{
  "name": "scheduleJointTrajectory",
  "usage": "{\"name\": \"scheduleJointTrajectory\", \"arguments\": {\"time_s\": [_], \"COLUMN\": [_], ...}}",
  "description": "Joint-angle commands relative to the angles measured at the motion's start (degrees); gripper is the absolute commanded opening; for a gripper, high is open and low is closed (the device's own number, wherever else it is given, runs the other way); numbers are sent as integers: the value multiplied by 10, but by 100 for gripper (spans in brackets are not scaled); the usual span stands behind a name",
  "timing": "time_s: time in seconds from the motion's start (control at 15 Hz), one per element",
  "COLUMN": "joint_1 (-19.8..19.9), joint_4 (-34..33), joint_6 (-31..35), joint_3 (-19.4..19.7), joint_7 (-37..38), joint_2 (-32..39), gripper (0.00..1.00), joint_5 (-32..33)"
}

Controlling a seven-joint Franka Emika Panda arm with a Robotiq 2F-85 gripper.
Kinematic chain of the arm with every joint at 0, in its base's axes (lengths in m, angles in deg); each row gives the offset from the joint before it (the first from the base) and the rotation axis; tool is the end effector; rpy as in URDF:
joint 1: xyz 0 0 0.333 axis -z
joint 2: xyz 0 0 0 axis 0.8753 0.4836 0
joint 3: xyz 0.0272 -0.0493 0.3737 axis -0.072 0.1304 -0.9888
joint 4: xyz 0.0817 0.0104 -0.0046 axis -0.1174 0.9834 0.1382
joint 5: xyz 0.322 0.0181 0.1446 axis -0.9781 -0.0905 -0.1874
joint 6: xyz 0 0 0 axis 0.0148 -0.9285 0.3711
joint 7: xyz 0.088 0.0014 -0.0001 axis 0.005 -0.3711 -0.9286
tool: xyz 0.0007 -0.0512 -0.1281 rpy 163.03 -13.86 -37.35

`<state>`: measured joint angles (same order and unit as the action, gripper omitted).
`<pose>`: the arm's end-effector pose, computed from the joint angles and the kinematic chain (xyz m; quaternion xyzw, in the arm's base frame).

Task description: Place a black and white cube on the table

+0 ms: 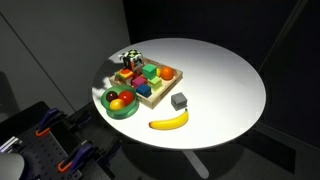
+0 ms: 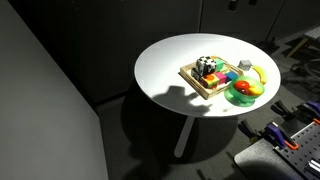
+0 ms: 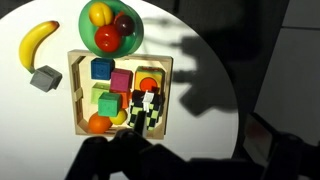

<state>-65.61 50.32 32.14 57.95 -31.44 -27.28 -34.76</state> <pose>0.3883 0.1190 0.5571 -0.9991 -0.0339 -0.0215 0.0132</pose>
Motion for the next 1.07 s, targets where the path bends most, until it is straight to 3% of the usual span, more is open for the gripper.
{"name": "scheduleJointTrajectory", "arguments": {"time_s": [0.0, 0.67, 1.0], "joint_1": [-6, -5, 3], "joint_4": [-21, -4, -17], "joint_6": [-5, 1, 6], "joint_3": [27, 26, 30], "joint_7": [-30, -14, -2], "joint_2": [26, 24, 60], "gripper": [100, 100, 100], "joint_5": [-28, -13, -4]}}
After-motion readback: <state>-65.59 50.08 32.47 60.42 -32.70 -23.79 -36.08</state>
